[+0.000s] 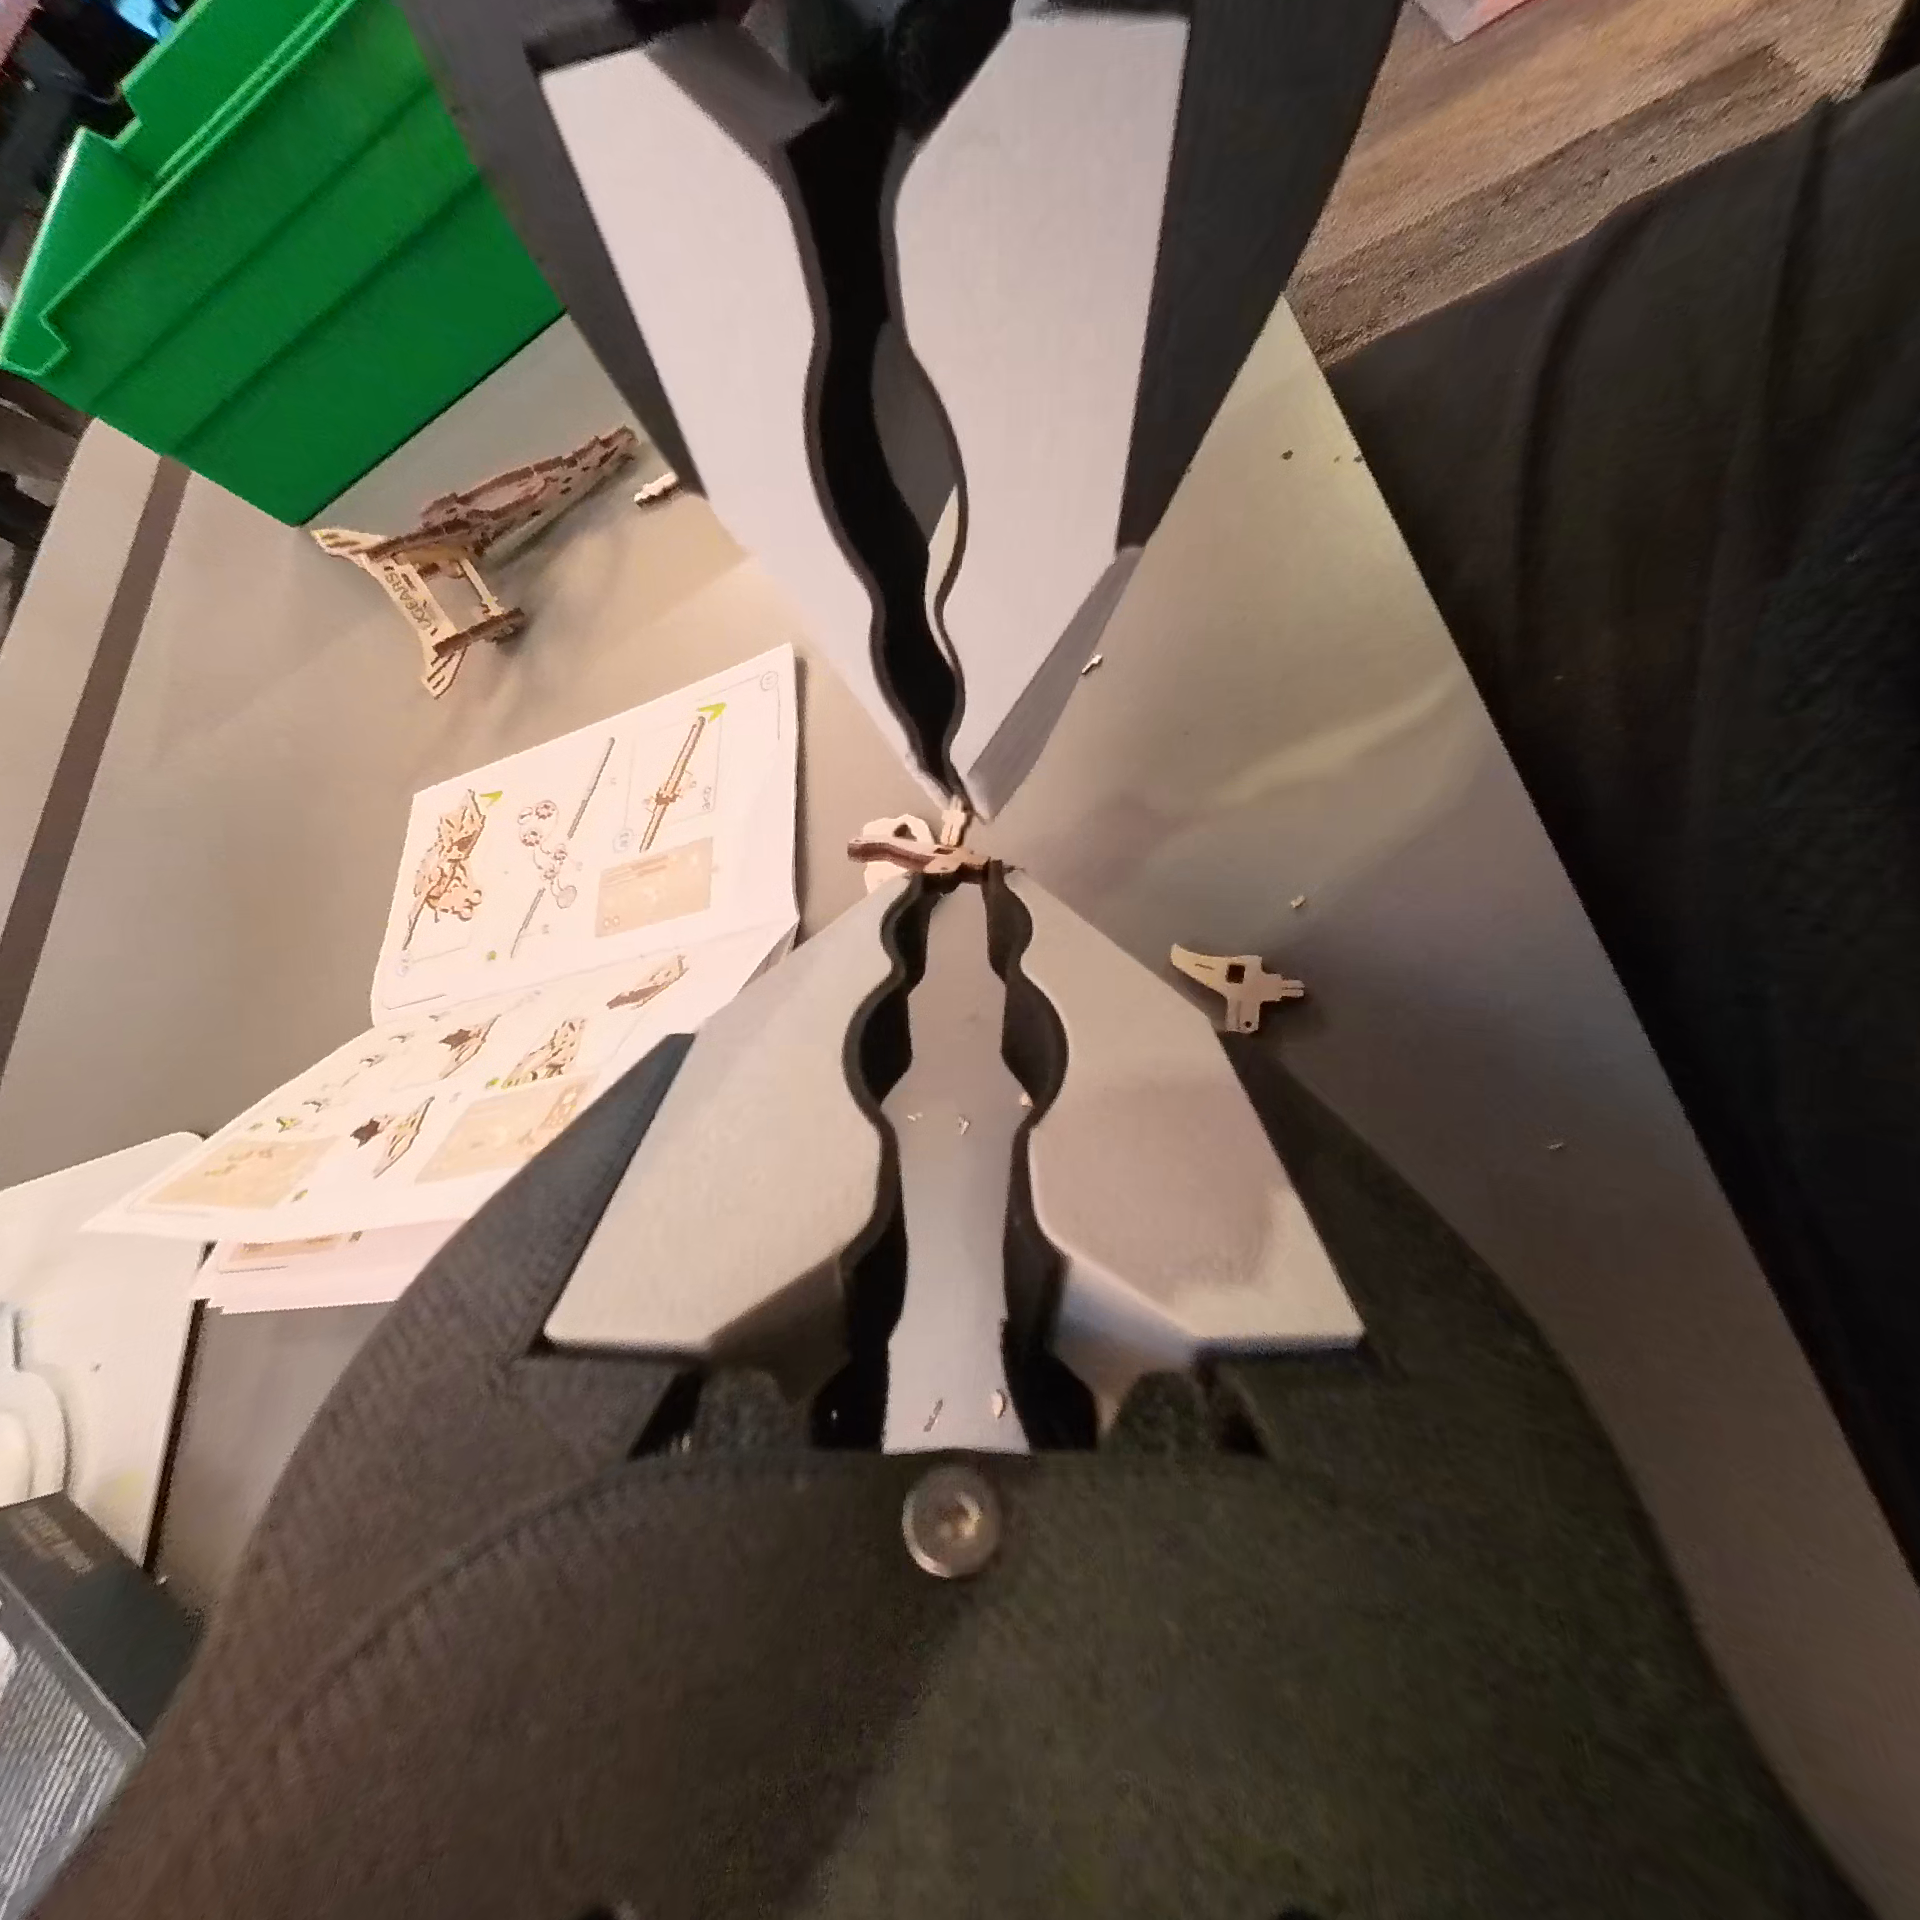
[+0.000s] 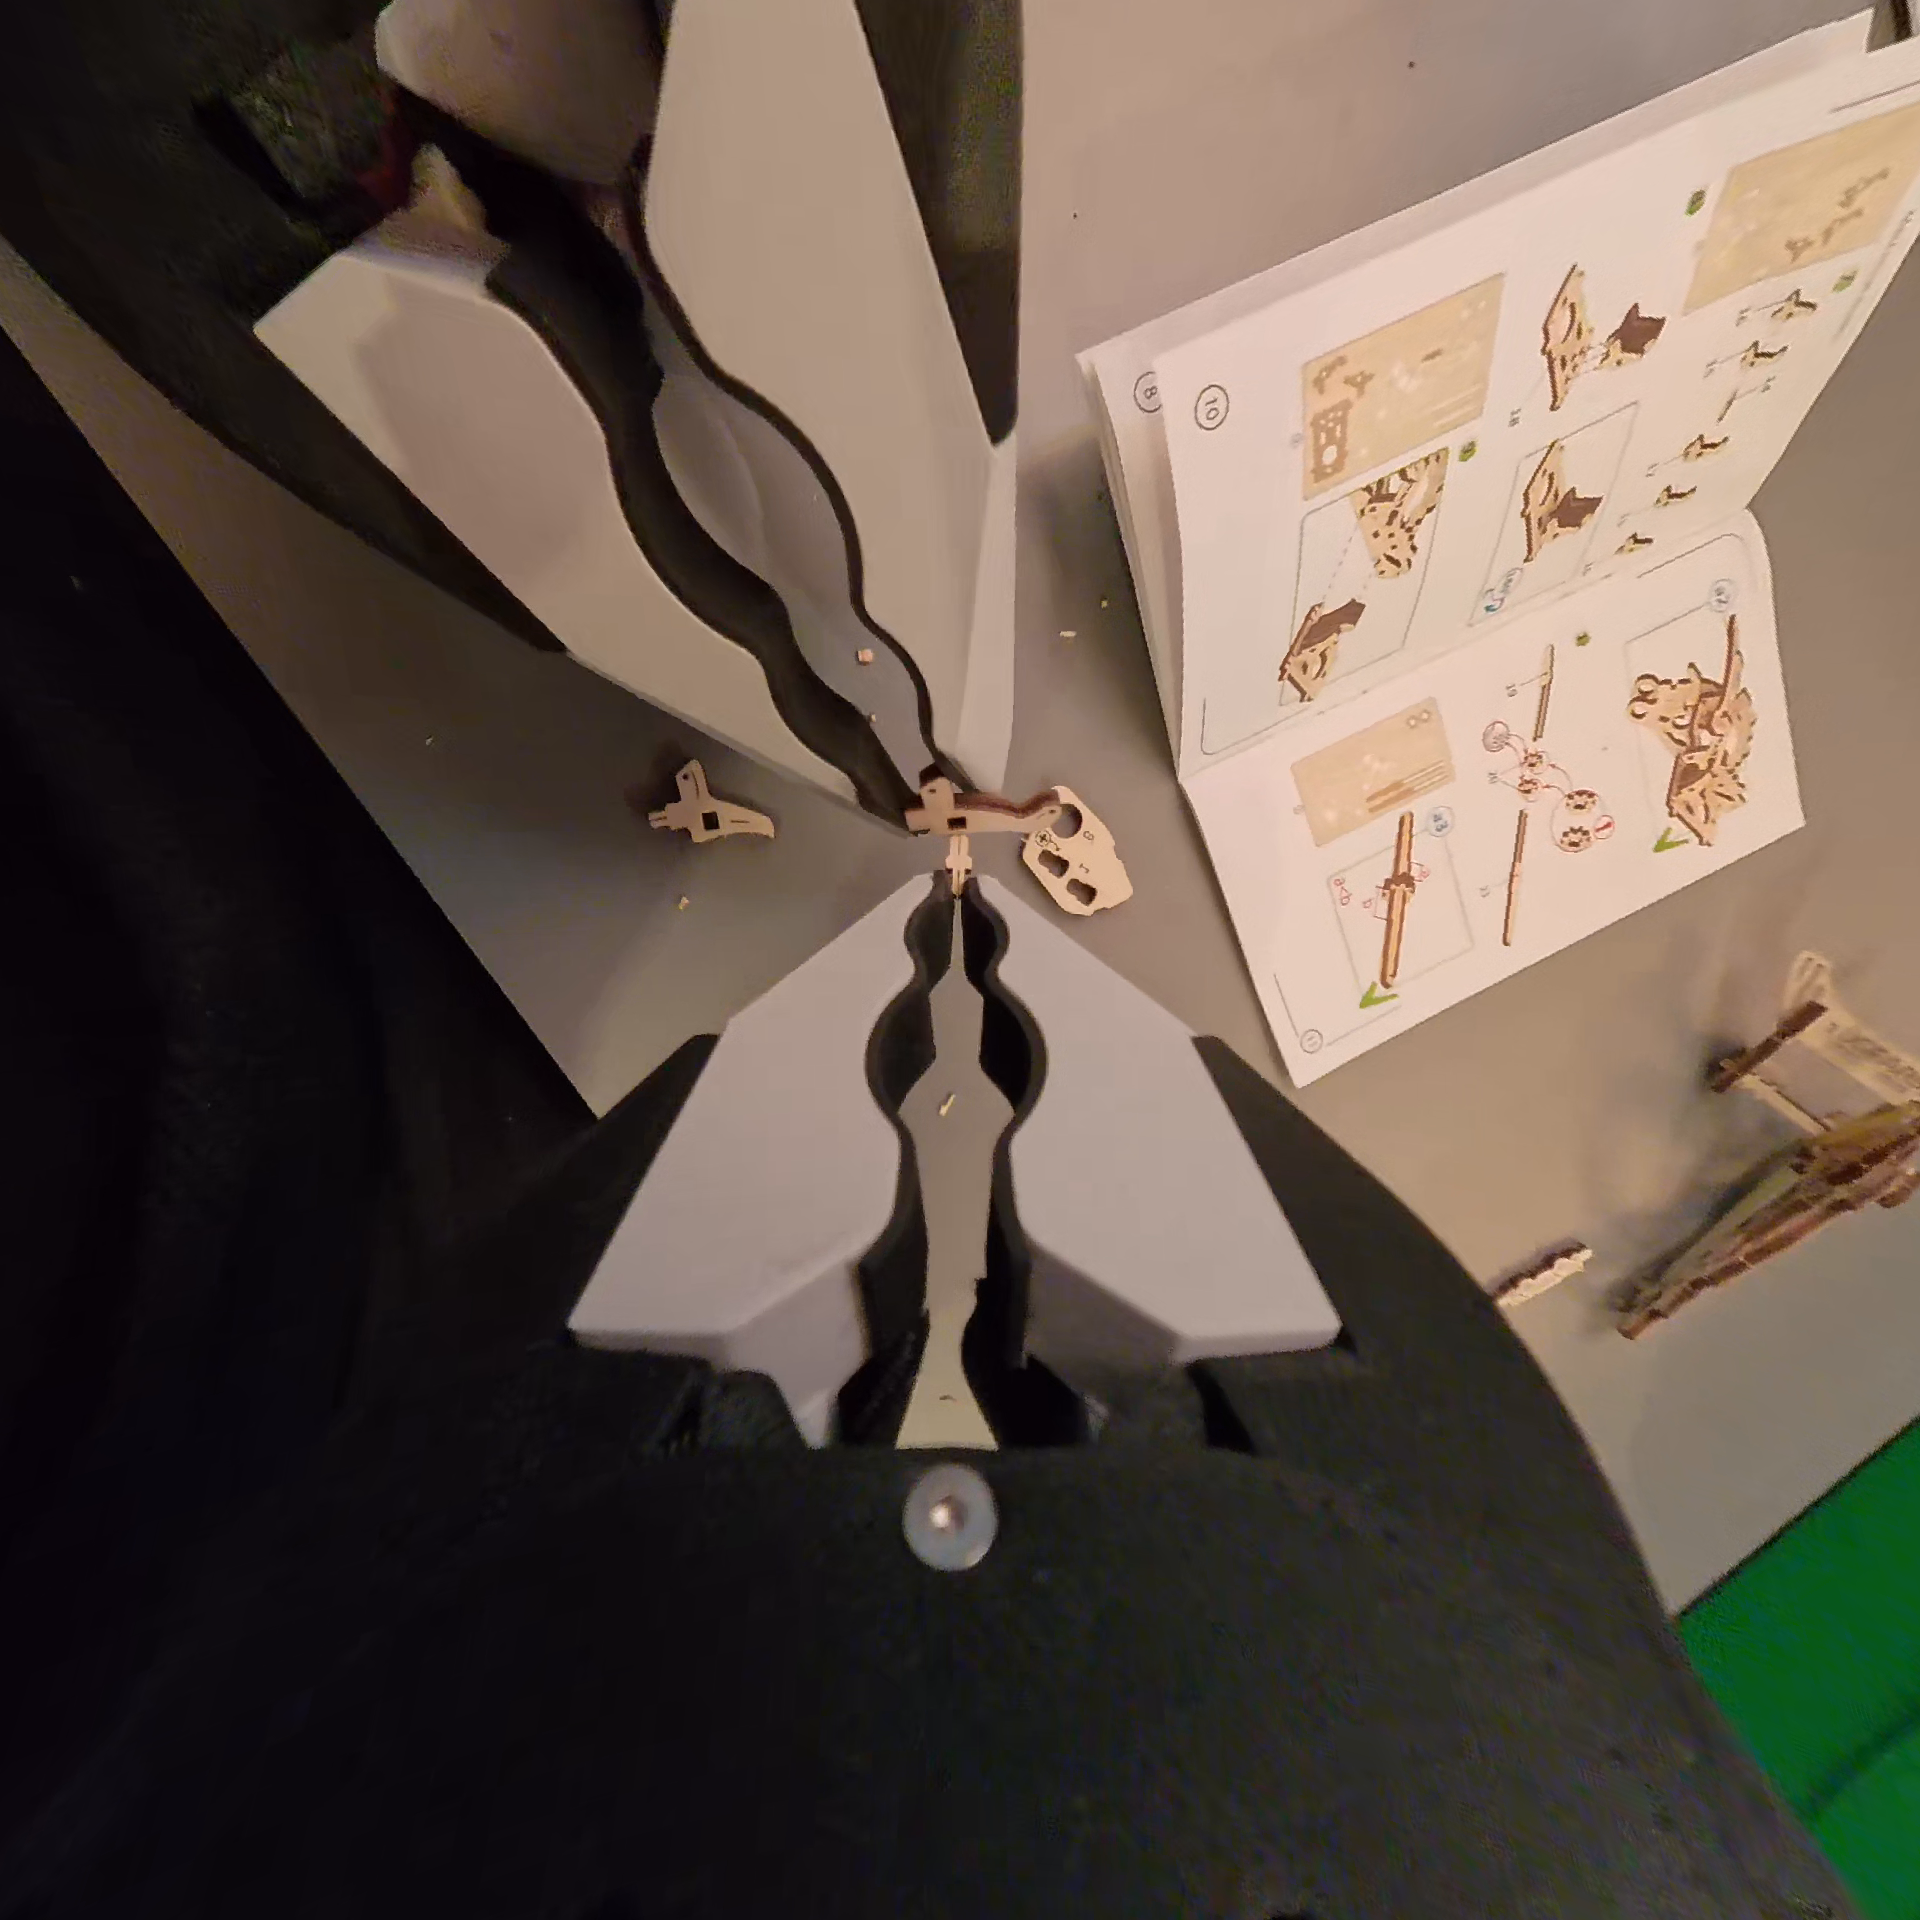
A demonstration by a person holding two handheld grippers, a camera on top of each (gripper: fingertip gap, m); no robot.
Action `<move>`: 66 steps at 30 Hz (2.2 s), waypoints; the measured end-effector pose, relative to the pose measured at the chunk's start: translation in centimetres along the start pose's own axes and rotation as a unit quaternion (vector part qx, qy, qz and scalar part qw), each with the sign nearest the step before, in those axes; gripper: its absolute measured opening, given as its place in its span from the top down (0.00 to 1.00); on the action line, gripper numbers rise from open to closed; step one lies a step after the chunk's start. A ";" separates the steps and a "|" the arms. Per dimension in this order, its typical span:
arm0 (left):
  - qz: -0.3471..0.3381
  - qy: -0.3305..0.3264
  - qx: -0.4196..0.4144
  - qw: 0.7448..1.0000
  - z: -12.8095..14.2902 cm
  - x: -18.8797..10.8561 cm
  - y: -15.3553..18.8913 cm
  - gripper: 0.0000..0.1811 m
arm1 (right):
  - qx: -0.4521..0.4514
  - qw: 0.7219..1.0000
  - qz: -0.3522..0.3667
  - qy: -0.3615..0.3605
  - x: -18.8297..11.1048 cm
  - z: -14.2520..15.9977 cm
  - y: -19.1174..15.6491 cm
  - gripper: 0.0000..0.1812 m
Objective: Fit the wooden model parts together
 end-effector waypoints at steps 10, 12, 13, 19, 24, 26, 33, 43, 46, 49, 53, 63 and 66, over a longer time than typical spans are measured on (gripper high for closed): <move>-0.011 -0.011 0.018 1.000 0.0 0.4 0.3 0.95 | -0.014 1.000 0.013 -0.010 0.1 -0.2 -0.2 1.00; -0.015 -0.013 0.020 1.000 0.0 0.4 0.3 0.95 | -0.023 0.999 0.020 -0.017 0.1 -0.3 -0.3 1.00; -0.016 -0.015 0.024 0.999 0.0 0.4 0.3 0.95 | -0.026 0.999 0.022 -0.020 0.1 -0.3 -0.3 1.00; -0.021 -0.027 0.047 0.998 0.0 0.7 0.8 0.95 | -0.059 0.997 0.027 -0.044 0.6 -0.4 -0.6 1.00; -0.028 -0.034 0.057 0.997 0.0 0.7 0.7 0.95 | -0.073 0.996 0.033 -0.045 0.7 -0.5 -0.6 1.00; -0.029 -0.041 0.067 0.996 0.0 0.8 0.9 0.95 | -0.070 0.996 0.030 -0.047 0.7 -0.5 -0.6 1.00; -0.029 -0.054 0.081 0.995 0.1 1.2 1.3 0.96 | -0.081 0.994 0.024 -0.072 1.2 -0.6 -0.8 1.00; -0.009 -0.066 0.079 0.995 0.6 1.9 1.6 0.95 | -0.077 0.994 0.000 -0.071 2.2 -0.2 -0.8 1.00; -0.003 -0.068 0.073 0.995 0.7 2.0 1.6 0.95 | -0.076 0.994 -0.007 -0.073 2.5 -0.2 -0.8 1.00; -0.002 -0.067 0.074 0.995 0.7 2.1 1.6 0.95 | -0.082 0.994 -0.008 -0.072 2.5 -0.2 -0.7 1.00; -0.004 -0.065 0.077 0.995 0.7 2.1 1.6 0.95 | -0.085 0.994 -0.019 -0.069 2.6 -0.1 -0.4 1.00; -0.006 -0.065 0.068 0.996 0.8 2.1 1.4 0.96 | -0.064 0.997 -0.024 -0.042 2.8 0.0 -0.2 1.00; -0.004 -0.063 0.062 0.996 0.8 2.1 1.4 0.96 | -0.055 0.998 -0.020 -0.039 2.8 0.0 -0.2 1.00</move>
Point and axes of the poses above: each gripper's, where its closed fingertips meet, x out along the fingers, z out of its underside, y = z × x across the jaws, the point moved 8 cm from there along -x, back along the fingers, and after that the axes turned 10 degrees about -y, right-handed, at the moved point
